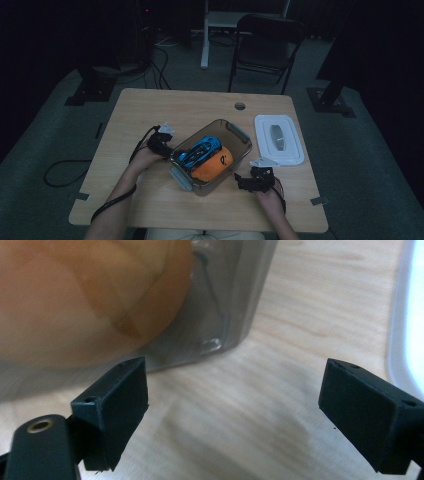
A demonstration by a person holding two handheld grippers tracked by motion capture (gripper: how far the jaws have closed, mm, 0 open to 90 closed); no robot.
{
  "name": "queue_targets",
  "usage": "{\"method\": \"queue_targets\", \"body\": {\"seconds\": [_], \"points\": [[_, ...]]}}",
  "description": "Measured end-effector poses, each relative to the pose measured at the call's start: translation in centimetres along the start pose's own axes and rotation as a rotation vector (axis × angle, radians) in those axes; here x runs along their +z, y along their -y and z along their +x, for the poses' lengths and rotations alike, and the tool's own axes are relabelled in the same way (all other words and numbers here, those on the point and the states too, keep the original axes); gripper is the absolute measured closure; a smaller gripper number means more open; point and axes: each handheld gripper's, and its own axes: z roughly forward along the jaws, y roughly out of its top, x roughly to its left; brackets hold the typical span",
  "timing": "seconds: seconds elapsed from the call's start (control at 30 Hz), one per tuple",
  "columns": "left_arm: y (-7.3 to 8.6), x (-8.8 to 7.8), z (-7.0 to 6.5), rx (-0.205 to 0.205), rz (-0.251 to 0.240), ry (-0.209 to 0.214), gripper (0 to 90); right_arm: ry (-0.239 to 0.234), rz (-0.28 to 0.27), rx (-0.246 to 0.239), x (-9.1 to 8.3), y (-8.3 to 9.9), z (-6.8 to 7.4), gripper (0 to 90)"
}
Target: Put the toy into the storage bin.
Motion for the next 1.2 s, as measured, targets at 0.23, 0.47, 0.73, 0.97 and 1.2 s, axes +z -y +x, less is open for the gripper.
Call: {"method": "queue_targets", "body": {"seconds": [0.23,0.47,0.73,0.97,1.2], "points": [[0.2,-0.3,-0.4,-0.005,-0.007,-0.011,10.8,0.029,-0.016,-0.001,0.0,-0.5,0.0,12.0],[0.7,-0.9,-2.0,0.026,0.005,0.003,10.7,0.031,-0.022,0.002,0.1,-0.5,-0.3,12.1],[1.4,-1.6,-3.7,0.038,0.017,0.005,10.7,0.024,-0.040,0.000,0.2,-0.6,-0.2,12.7],[1.8,-1.9,-5.4,0.043,0.008,-0.013,10.0,0.027,-0.043,-0.032,0.1,-0.8,-0.5,13.3],[2.1,-2.0,-6.5,0.042,0.012,-0.044,10.0,0.014,-0.047,-0.037,0.1,-0.7,-0.8,14.5]]}}
